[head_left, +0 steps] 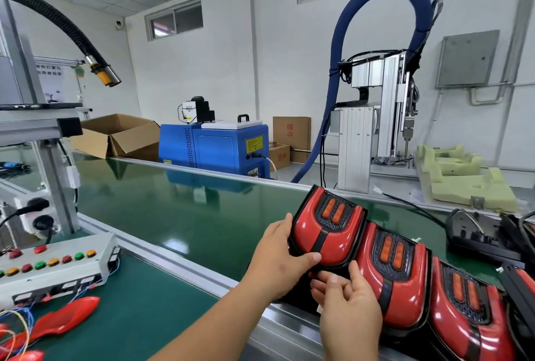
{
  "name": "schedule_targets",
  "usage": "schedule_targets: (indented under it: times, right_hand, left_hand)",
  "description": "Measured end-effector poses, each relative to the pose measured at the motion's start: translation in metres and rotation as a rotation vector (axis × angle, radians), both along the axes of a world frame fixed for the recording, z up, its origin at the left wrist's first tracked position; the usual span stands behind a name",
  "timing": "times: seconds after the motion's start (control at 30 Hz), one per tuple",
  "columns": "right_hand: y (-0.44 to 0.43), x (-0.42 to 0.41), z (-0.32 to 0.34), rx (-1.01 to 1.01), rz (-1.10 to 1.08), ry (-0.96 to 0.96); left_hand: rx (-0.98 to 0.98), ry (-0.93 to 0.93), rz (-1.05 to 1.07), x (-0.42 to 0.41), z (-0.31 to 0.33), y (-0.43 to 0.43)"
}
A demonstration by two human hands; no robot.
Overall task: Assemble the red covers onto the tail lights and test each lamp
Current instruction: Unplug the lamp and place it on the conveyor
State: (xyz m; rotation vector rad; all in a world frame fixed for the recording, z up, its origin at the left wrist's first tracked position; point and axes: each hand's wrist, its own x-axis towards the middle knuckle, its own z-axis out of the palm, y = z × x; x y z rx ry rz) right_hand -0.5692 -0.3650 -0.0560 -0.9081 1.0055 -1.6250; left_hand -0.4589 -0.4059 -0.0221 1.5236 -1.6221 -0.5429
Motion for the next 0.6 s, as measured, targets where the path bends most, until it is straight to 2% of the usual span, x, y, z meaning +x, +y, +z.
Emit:
schedule_targets:
  times: [0.1,0.3,0.6]
  right_hand:
    - [-0.003,0.000,0.001,0.006,0.040,0.015]
    - [-0.011,0.002,0.003,0.017,0.070,0.038]
    - [0.002,0.011,0.004,-0.009,-0.064,0.115]
  left_hand:
    - [-0.010,-0.092,0.007,-0.002,0.003,-0.003]
    - [0.029,-0.146,0.000,-0.003,0.010,-0.008]
    - [0.050,-0.049,-0.029,-0.004,0.001,0.005]
